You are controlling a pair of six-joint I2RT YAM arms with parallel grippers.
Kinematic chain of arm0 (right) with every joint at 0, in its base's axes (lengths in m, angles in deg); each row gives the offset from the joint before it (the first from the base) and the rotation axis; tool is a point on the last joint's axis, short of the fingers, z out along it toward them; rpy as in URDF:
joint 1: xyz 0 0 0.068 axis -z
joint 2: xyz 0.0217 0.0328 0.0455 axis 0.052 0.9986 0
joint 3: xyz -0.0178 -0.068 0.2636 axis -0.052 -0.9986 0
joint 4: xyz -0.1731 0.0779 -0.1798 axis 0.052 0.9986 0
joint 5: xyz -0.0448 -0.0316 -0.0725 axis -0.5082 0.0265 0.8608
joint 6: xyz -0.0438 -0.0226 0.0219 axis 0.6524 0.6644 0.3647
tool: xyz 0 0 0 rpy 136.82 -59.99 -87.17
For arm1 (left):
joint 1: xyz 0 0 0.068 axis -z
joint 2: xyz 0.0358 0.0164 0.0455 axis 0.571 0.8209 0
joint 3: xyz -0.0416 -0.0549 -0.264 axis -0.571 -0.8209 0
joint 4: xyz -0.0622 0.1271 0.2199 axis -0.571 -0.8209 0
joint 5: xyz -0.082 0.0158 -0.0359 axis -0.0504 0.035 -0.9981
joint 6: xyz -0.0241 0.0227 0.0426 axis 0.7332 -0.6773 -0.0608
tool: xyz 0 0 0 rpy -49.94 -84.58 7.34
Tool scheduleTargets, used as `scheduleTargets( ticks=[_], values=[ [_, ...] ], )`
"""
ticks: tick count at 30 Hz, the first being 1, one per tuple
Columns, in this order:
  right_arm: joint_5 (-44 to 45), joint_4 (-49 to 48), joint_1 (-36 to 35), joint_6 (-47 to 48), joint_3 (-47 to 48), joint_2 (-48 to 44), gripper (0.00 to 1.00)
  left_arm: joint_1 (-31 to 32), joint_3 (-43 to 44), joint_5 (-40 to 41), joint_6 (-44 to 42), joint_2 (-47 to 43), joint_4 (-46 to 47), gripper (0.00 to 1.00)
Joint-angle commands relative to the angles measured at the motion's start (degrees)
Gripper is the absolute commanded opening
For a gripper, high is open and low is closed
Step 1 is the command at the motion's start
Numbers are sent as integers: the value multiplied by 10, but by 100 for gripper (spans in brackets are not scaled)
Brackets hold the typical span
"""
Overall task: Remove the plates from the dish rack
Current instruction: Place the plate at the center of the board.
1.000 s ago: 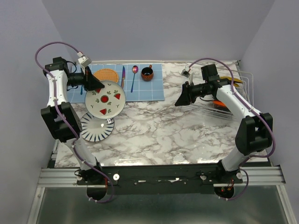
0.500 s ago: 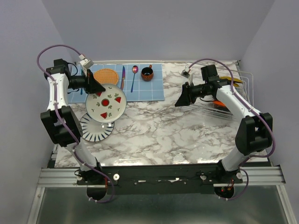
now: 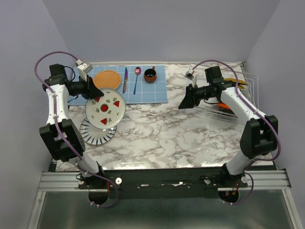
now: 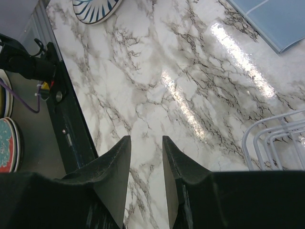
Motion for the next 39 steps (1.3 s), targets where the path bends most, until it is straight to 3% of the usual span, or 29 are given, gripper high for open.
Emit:
scheduleTargets(
  ticks=[1,6,25,39],
  values=[
    [-10,-9,-4,9,-4,-9,41,-25,-8,15,10,-7,19,0],
    [-9,-8,-5,9,-5,-8,41,-47,-35,39,6,-16,50,0],
    [-9,-6,-4,11,-3,-4,41,-90,-39,25,-124,50,-64,0],
    [-6,-5,-5,12,-4,-3,41,-95,-81,32,-149,53,-55,0]
  ],
)
